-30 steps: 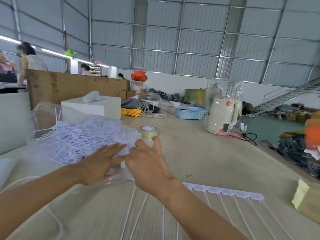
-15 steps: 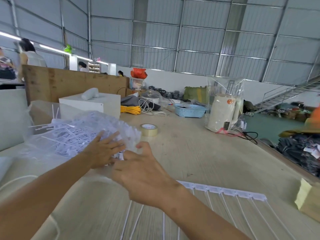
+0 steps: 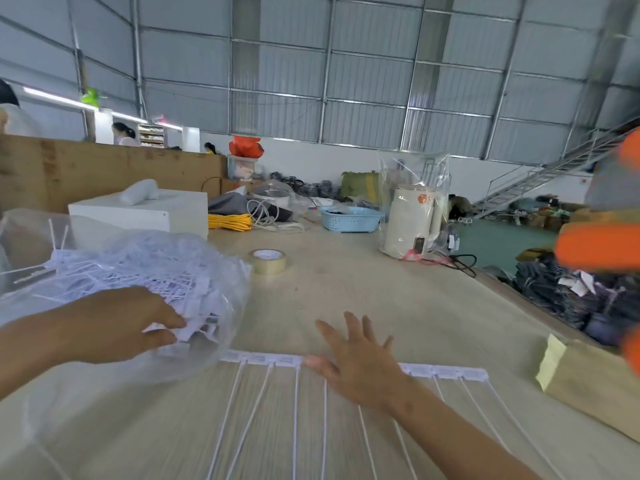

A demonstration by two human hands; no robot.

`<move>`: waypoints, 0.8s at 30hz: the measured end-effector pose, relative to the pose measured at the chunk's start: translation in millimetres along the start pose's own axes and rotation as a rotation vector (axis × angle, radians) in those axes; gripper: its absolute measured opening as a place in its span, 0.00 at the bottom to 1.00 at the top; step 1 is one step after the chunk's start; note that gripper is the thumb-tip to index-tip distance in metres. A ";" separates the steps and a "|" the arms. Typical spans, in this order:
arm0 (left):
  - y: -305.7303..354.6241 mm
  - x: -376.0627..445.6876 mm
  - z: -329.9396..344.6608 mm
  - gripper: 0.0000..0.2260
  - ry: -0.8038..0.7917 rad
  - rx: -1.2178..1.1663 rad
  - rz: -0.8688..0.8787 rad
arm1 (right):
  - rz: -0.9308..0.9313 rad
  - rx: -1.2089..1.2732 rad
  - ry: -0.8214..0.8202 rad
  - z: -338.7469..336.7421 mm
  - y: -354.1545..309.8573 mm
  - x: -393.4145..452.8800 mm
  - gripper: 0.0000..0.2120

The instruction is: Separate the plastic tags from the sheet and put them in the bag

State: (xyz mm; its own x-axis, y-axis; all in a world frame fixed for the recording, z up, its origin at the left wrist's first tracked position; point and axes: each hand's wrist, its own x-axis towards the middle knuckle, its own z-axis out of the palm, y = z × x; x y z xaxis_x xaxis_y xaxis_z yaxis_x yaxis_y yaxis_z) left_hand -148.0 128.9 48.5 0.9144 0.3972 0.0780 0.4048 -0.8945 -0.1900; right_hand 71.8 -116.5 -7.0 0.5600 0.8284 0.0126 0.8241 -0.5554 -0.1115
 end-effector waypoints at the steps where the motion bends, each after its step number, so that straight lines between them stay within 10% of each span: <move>1: 9.3 -10.1 -5.0 0.08 0.139 0.121 -0.004 | 0.038 -0.002 -0.058 5.4 6.9 -1.3 0.34; 4: 55.0 -26.2 -8.3 0.13 0.430 -0.094 0.199 | 0.012 -0.003 -0.120 15.5 18.5 -5.0 0.31; 8: 121.3 -14.7 9.2 0.05 0.189 -0.362 0.313 | -0.066 -0.009 -0.082 17.1 22.0 -6.7 0.26; 15: 134.0 45.5 23.9 0.14 -0.124 0.101 -0.113 | -0.066 -0.004 -0.019 19.2 29.3 -4.3 0.25; 24: 102.6 38.7 28.9 0.09 -0.001 -0.694 -0.286 | -0.178 0.157 -0.081 0.0 11.3 2.7 0.14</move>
State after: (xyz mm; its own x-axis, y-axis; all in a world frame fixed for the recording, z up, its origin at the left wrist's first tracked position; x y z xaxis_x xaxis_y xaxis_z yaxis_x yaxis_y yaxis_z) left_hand -71.3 58.4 3.7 0.7733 0.6333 0.0312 0.5371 -0.6804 0.4985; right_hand 82.6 -120.6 -8.2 0.3935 0.9187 -0.0331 0.8822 -0.3875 -0.2677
